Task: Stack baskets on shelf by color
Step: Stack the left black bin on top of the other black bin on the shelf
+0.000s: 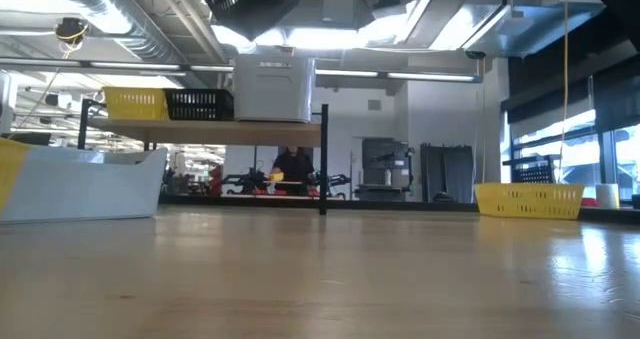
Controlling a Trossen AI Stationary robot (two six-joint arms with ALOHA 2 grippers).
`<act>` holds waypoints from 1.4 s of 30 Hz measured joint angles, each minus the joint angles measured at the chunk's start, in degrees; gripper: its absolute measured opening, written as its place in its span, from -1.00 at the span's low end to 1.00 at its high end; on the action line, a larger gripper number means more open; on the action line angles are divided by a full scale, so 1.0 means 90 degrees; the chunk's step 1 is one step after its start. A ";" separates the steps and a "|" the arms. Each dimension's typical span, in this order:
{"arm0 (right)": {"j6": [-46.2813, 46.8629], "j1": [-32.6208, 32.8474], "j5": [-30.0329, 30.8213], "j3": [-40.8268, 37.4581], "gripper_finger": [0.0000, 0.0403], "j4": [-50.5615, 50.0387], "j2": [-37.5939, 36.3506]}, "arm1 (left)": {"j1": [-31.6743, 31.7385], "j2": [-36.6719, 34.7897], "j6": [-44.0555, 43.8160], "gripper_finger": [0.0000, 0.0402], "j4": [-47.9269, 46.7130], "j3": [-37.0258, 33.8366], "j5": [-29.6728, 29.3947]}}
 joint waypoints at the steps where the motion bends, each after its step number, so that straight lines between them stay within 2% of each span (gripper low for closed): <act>1: -0.0057 0.0000 0.0090 -0.0004 -1.00 0.0023 0.0018 | -0.0001 0.0065 0.0126 -0.67 0.0083 0.0000 0.0017; 9: -0.0251 -0.0012 0.0289 -0.0001 -1.00 0.0337 0.0123 | -0.0001 0.0438 0.0552 -0.67 0.0826 0.0000 -0.0223; 22: -0.0398 -0.0095 0.0327 -0.0001 -1.00 0.0646 0.0174 | -0.0177 0.0698 0.0672 -0.67 0.0860 0.0000 -0.0328; 32: -0.0398 -0.0095 0.0308 -0.0001 -1.00 0.0669 0.0203 | -0.0365 0.0861 0.0905 -0.67 0.0883 0.0000 -0.0947; 42: -0.0377 -0.0095 0.0167 -0.0001 -1.00 0.0673 0.0203 | -0.0571 0.1070 0.1350 -0.67 0.1099 -0.0002 -0.1853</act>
